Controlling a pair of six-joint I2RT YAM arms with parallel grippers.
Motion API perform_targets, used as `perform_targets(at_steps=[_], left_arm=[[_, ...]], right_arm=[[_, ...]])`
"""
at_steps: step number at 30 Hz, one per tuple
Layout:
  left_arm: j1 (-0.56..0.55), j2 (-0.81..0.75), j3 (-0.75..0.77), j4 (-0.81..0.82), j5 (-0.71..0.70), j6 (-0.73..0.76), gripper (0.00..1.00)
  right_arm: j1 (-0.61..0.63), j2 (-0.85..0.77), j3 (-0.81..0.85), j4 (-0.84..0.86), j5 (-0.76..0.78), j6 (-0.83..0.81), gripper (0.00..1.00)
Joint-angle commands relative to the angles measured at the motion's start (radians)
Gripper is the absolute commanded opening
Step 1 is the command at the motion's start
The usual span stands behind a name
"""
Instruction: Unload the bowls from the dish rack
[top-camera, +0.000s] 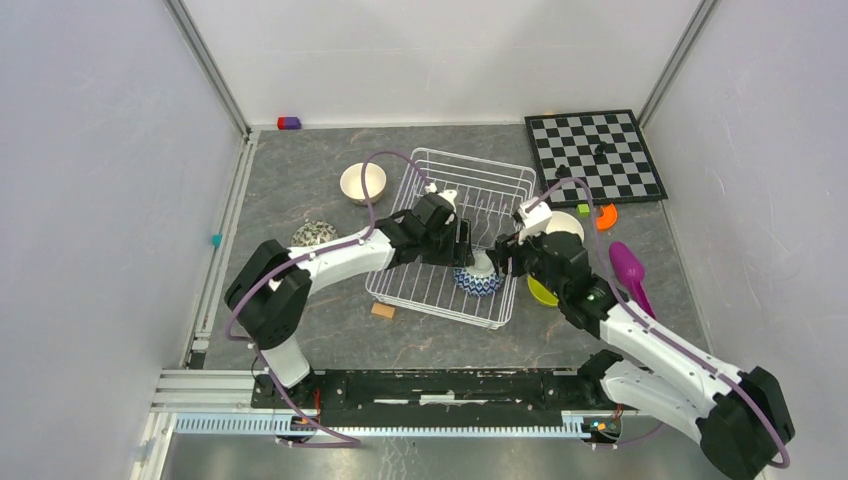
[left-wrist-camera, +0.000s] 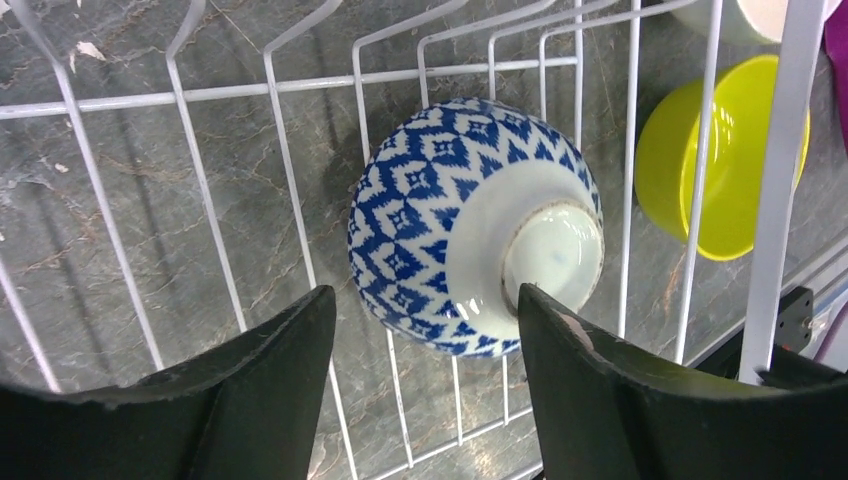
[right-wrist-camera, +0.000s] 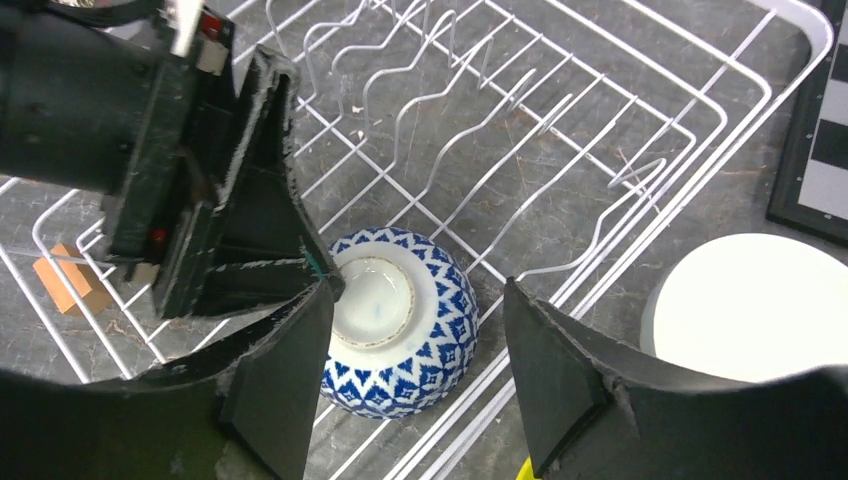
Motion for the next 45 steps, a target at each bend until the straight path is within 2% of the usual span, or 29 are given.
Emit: perform_targets(at_steps=[1, 5, 14, 18, 23, 28, 35, 41, 45], left_arm=[[-0.004, 0.032, 0.044, 0.070, 0.002, -0.056, 0.71], [-0.004, 0.029, 0.013, 0.067, -0.028, -0.063, 0.62], [0.008, -0.011, -0.087, 0.096, -0.035, -0.078, 0.30], [0.043, -0.032, -0.138, 0.134, 0.017, -0.092, 0.23], [0.064, -0.049, -0.169, 0.136, 0.029, -0.090, 0.21], [0.079, -0.062, -0.189, 0.135, 0.030, -0.086, 0.19], [0.100, -0.075, -0.207, 0.119, 0.029, -0.069, 0.15], [0.106, -0.073, -0.207, 0.081, 0.001, -0.040, 0.15], [0.106, -0.064, -0.210, 0.052, -0.026, -0.021, 0.14]], right_arm=[[-0.003, -0.081, -0.062, 0.113, 0.008, 0.008, 0.72], [-0.003, -0.076, -0.058, 0.102, 0.012, 0.005, 0.74], [-0.003, -0.004, -0.038, 0.092, -0.005, 0.018, 0.74], [-0.003, 0.029, -0.027, 0.078, -0.029, 0.021, 0.76], [-0.003, 0.100, 0.004, 0.041, -0.069, 0.042, 0.91], [-0.004, 0.196, 0.074, -0.023, -0.097, 0.114, 0.98], [-0.010, 0.212, 0.104, 0.005, -0.175, 0.217, 0.98], [-0.028, 0.254, 0.152, -0.047, -0.123, 0.329, 0.98], [-0.046, 0.248, 0.089, 0.059, -0.209, 0.388, 0.98]])
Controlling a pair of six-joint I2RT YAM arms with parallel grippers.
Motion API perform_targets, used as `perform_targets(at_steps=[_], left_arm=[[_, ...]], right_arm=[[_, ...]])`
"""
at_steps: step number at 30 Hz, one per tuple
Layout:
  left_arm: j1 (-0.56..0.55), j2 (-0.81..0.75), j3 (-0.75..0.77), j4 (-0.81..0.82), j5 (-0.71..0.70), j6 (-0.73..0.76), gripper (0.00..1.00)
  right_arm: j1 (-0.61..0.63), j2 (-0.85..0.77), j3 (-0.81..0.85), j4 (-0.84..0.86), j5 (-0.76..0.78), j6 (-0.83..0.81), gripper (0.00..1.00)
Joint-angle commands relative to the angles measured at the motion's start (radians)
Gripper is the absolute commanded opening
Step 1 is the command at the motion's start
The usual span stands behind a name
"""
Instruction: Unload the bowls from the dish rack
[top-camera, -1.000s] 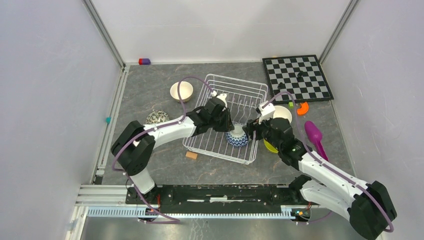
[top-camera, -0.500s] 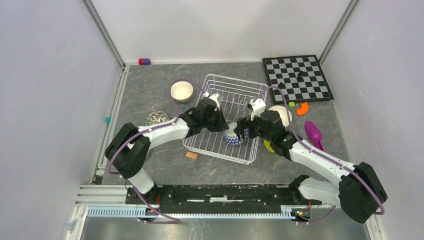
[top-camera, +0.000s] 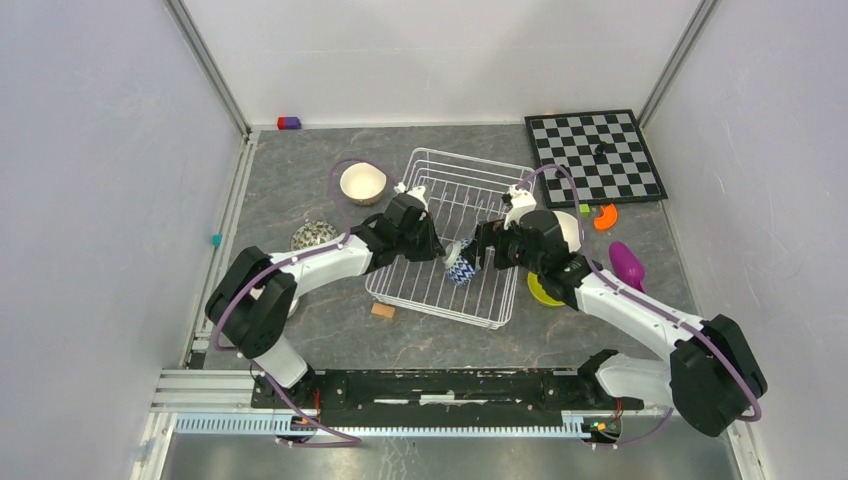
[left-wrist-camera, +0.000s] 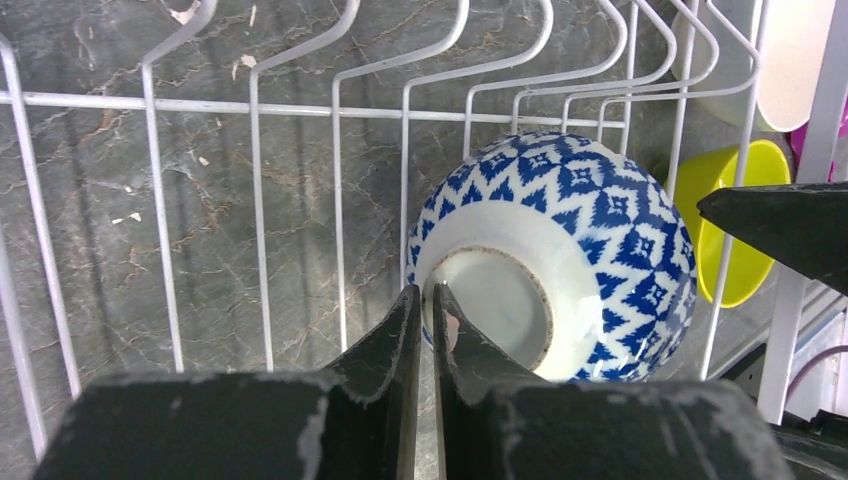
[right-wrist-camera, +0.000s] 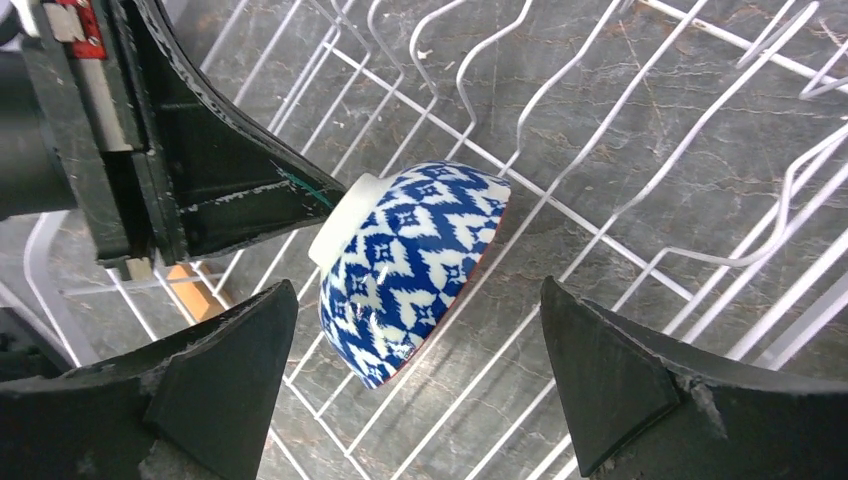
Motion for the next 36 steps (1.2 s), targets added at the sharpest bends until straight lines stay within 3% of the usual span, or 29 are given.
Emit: perform_targets(at_steps=[1, 5, 8, 12, 17, 25, 29, 33, 36], left_arm=[[-0.004, 0.019, -0.034, -0.121, -0.050, 0.053, 0.14], [-0.003, 0.031, -0.029, -0.118, -0.043, 0.058, 0.14], [-0.004, 0.040, -0.023, -0.123, -0.042, 0.064, 0.14], [-0.004, 0.042, -0.021, -0.133, -0.050, 0.071, 0.13], [-0.004, -0.046, -0.062, -0.082, -0.041, 0.056, 0.15], [-0.004, -0.126, -0.054, -0.098, -0.038, 0.076, 0.18], [-0.004, -0.140, -0.049, -0.123, -0.046, 0.078, 0.18], [-0.004, -0.213, -0.056, -0.142, -0.077, 0.082, 0.19], [-0.004, -0.285, -0.050, -0.173, -0.114, 0.097, 0.21]], right_arm=[[-0.020, 0.001, -0.034, 0.103, -0.088, 0.108, 0.98], [-0.027, 0.046, -0.049, 0.160, -0.176, 0.149, 0.94], [-0.029, 0.066, -0.076, 0.264, -0.265, 0.190, 0.85], [-0.030, 0.091, -0.105, 0.361, -0.316, 0.243, 0.73], [-0.029, 0.134, -0.104, 0.413, -0.351, 0.259, 0.51], [-0.029, 0.212, -0.067, 0.473, -0.428, 0.256, 0.52], [-0.030, 0.236, -0.062, 0.494, -0.463, 0.247, 0.10], [-0.027, 0.230, -0.050, 0.485, -0.493, 0.210, 0.01], [-0.021, 0.212, 0.001, 0.410, -0.533, 0.095, 0.00]])
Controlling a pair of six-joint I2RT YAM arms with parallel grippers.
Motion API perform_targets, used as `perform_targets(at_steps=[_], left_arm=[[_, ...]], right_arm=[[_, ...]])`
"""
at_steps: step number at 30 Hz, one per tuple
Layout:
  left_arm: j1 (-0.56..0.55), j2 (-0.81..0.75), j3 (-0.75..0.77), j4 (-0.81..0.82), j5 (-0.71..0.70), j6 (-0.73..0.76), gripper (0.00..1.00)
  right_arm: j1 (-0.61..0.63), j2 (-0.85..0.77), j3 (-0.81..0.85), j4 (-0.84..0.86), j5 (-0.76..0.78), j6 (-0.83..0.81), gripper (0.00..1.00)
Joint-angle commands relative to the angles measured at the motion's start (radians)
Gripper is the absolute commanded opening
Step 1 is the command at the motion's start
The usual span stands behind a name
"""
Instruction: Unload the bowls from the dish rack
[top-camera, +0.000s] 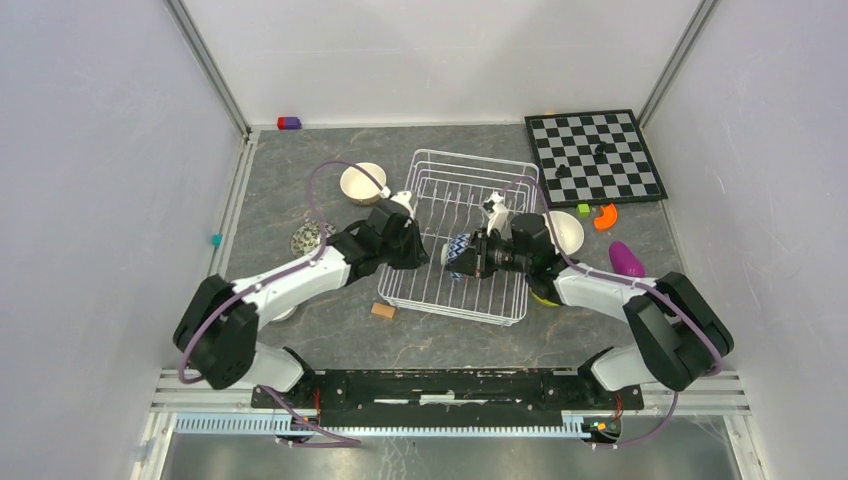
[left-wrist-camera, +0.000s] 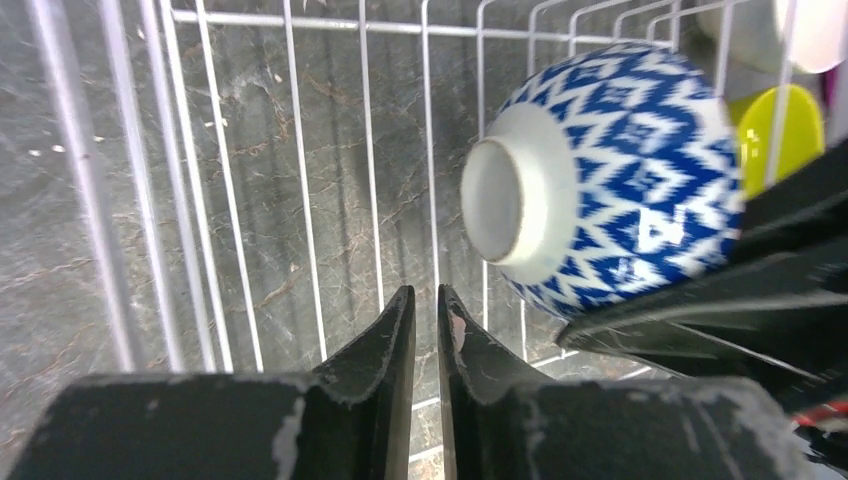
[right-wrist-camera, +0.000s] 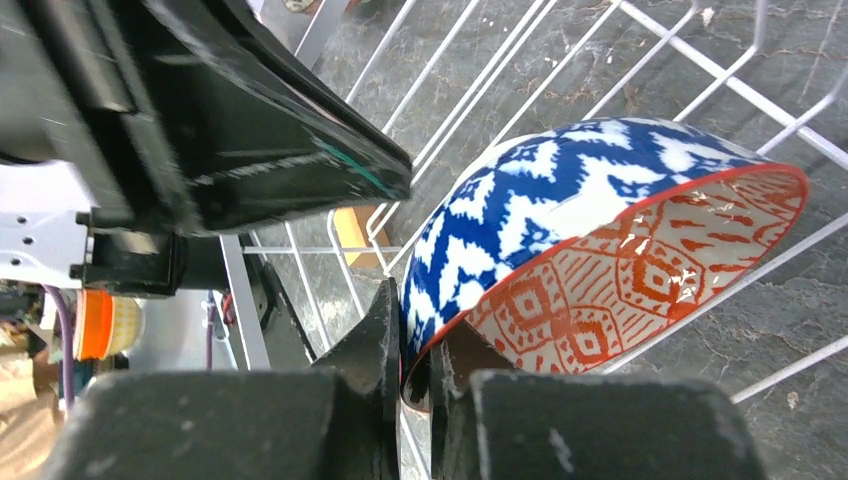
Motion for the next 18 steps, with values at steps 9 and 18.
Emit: perform_targets(at_steps=[9, 18], left_arm=[[-0.002, -0.329, 0.015, -0.071, -0.140, 0.051, 0.46], [0.010, -0.350, 0.066, -0.116, -0.094, 0.025, 0.71]], right_arm=[[0.176, -0.111, 0.296, -0.533, 0.265, -0.669, 0.00], [0.315, -0.252, 0.211, -0.513, 0.249, -0.857, 0.00]])
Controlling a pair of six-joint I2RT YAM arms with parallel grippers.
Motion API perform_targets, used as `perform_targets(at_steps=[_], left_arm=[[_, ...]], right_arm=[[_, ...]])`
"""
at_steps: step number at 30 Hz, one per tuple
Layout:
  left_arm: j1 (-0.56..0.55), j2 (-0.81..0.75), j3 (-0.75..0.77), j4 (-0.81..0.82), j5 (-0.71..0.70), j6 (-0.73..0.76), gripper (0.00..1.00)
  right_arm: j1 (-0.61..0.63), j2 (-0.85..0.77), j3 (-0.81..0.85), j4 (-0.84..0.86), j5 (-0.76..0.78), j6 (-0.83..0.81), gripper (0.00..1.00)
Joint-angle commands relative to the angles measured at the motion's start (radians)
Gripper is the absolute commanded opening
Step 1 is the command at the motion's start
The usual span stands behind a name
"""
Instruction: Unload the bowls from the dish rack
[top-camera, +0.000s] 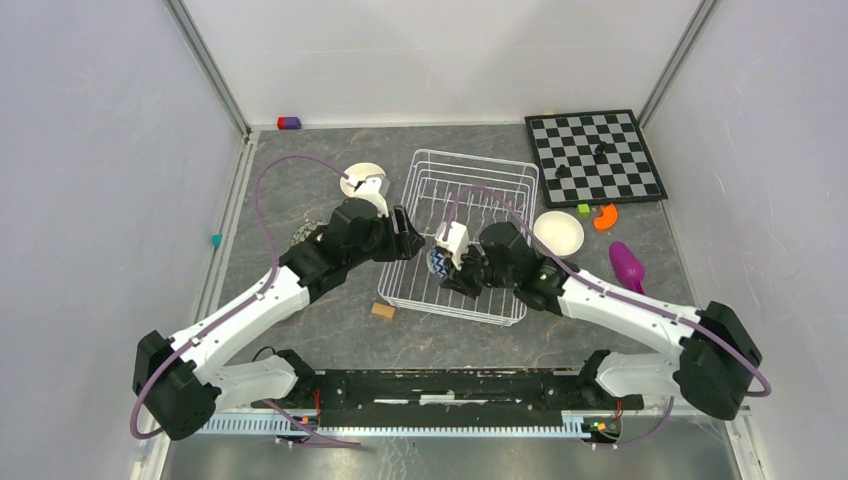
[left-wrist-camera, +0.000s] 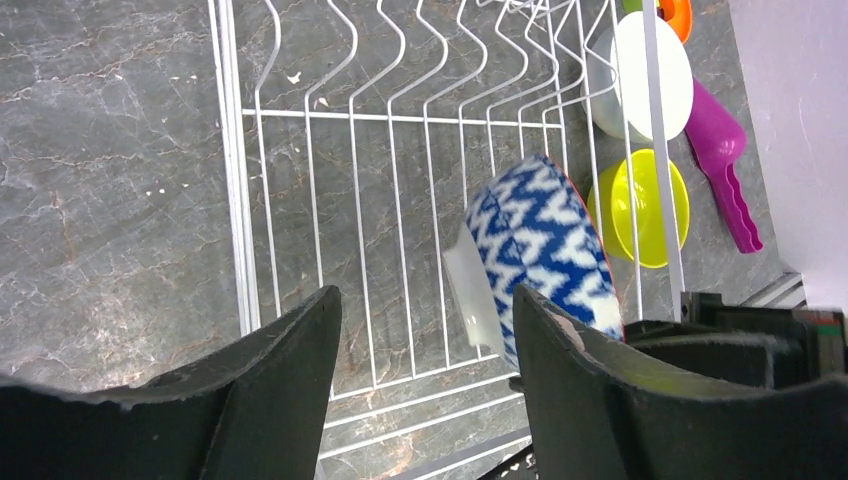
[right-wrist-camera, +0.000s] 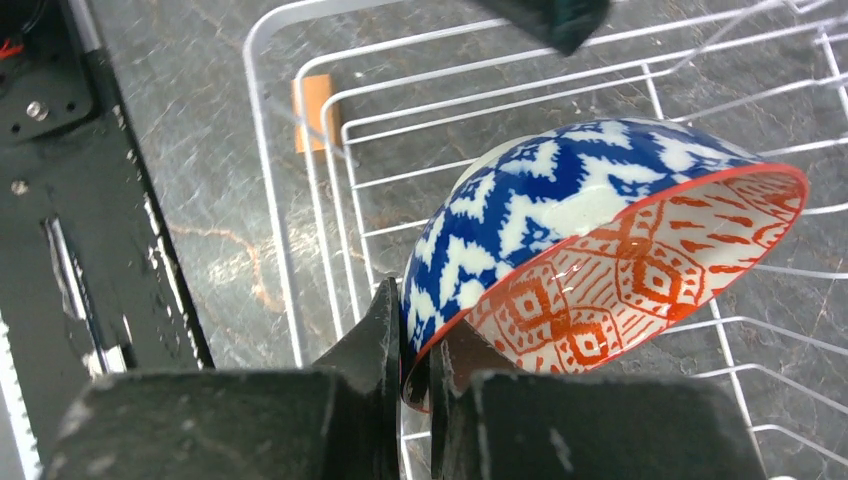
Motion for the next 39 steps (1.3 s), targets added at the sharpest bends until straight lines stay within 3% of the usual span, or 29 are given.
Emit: perform_targets(at_steps=[1, 8, 12, 16, 23, 32, 39], left_arm=[[0.011, -0.006, 0.069, -0.027, 0.030, 0.006, 0.72], [0.052, 0.020, 0.122, -0.071, 0.173, 0.002, 0.78], [0.073, 0.022, 0.134, -0.071, 0.236, 0.007, 0.81], [0.073, 0.050, 0.186, -0.116, 0.277, 0.036, 0.82], [0.073, 0.077, 0.273, -0.215, 0.227, 0.114, 0.78], [0.069, 0.119, 0.300, -0.255, 0.252, 0.152, 0.60], [0.048, 0.081, 0.255, -0.279, 0.165, 0.192, 0.60]], right_arm=[[0.027, -0.099, -0.044, 0.070, -0.062, -0.118, 0.00], [0.032, -0.136, -0.086, 0.085, -0.154, -0.174, 0.00], [0.048, -0.112, -0.027, -0.036, -0.122, -0.282, 0.00], [0.099, -0.079, 0.032, -0.132, 0.009, -0.440, 0.00], [0.260, -0.065, 0.090, -0.176, 0.299, -0.678, 0.00], [0.402, 0.028, 0.169, -0.255, 0.576, -0.747, 0.00], [0.415, 0.085, 0.235, -0.295, 0.613, -0.722, 0.02]])
